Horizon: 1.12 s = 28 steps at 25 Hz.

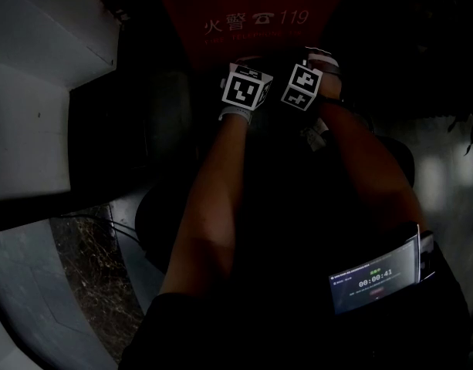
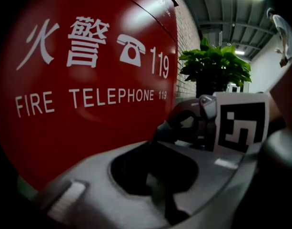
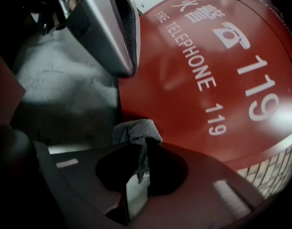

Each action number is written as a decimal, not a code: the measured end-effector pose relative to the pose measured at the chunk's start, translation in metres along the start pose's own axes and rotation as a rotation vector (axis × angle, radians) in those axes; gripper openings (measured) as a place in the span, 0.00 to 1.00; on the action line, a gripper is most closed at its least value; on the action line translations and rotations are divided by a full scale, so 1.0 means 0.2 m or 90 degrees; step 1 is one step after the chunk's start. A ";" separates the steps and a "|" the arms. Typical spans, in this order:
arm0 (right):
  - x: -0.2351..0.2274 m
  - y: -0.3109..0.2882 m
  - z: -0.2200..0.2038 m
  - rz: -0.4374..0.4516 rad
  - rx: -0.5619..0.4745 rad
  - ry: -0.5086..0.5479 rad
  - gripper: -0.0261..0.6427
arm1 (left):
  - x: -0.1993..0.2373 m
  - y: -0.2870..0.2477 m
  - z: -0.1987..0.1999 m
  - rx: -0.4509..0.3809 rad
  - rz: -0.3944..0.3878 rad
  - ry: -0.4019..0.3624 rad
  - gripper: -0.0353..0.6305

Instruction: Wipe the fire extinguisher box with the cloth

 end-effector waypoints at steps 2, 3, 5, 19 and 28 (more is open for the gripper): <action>0.00 0.00 -0.04 0.001 0.010 -0.003 0.09 | 0.01 0.00 -0.01 0.002 0.001 0.001 0.06; 0.00 -0.01 -0.05 0.001 0.016 -0.005 0.09 | 0.01 0.00 -0.01 0.002 0.001 0.002 0.06; -0.01 -0.01 -0.09 0.001 0.025 -0.011 0.09 | 0.00 0.01 0.00 -0.003 0.001 0.005 0.06; -0.09 0.12 -0.17 -0.024 0.027 -0.093 0.09 | 0.03 0.10 0.01 -0.012 0.030 0.028 0.06; -0.12 0.39 0.16 -0.065 -0.112 -0.093 0.09 | 0.03 0.29 0.06 -0.041 0.081 0.001 0.06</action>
Point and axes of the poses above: the fingertips, and each gripper's own axes: y backward along the fingers, x to its left, z out of its top, the point moved 1 cm from there along y, backward along the fingers, and after that the axes turned 7 degrees about -x, right-handed, at the moved point
